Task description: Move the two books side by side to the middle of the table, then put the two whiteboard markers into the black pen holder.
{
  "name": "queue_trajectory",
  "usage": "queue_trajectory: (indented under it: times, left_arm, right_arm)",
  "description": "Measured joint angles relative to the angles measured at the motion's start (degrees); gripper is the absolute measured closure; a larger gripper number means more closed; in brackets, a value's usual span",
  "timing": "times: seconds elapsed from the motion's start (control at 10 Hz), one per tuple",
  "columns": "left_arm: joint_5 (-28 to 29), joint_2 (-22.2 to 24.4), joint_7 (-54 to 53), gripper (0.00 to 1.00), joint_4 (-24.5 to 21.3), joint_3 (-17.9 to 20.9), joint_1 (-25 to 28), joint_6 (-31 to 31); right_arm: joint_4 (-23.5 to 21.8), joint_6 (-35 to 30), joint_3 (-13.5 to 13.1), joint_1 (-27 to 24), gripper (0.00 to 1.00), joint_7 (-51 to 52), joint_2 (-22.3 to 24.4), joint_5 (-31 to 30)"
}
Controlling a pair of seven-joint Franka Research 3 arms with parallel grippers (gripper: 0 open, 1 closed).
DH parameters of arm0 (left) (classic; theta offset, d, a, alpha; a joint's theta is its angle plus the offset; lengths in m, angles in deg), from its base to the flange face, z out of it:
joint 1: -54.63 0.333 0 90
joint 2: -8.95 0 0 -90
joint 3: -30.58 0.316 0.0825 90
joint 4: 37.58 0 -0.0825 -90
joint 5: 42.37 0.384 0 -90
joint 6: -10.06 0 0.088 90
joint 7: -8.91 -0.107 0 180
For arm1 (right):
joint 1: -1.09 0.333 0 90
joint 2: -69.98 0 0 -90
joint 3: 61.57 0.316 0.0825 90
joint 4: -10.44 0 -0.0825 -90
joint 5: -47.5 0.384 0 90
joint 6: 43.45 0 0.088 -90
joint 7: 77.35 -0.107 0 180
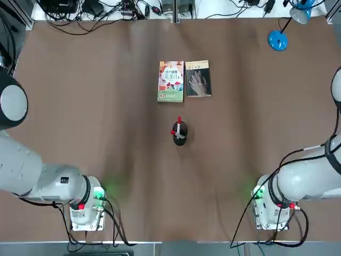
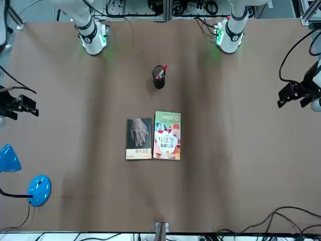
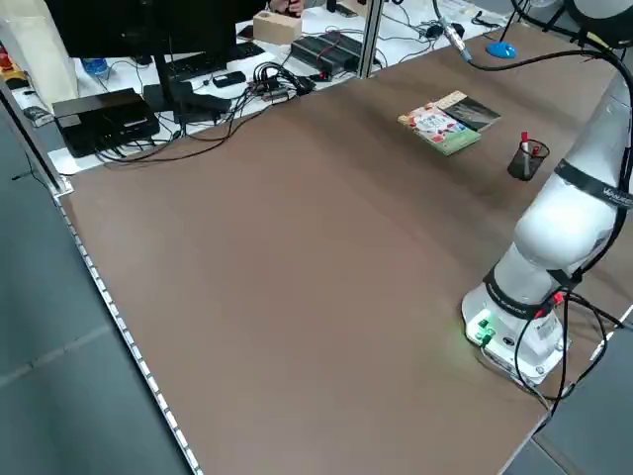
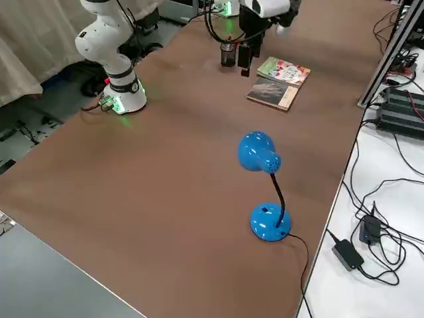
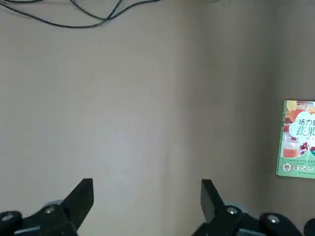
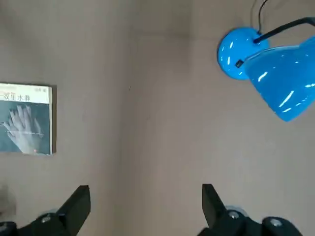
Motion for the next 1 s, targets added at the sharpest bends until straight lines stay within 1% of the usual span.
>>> queue_trajectory:
  times: [0.2,0.5,1.0]
  left_arm:
    - [0.0,0.0,0.0,0.04,0.0,0.0,0.0,0.1]
    - [0.0,0.0,0.0,0.04,0.0,0.0,0.0,0.3]
    - [0.0,0.0,0.0,0.03,-0.1,0.0,0.0,0.3]
  right_arm:
    - [0.0,-0.3,0.4,-0.3,0.00,-1.3,0.5,0.0]
    - [-0.1,-1.6,0.4,-0.5,0.00,-6.7,0.5,-0.2]
    - [0.8,-1.2,0.4,-1.6,0.00,-7.6,0.7,-1.9]
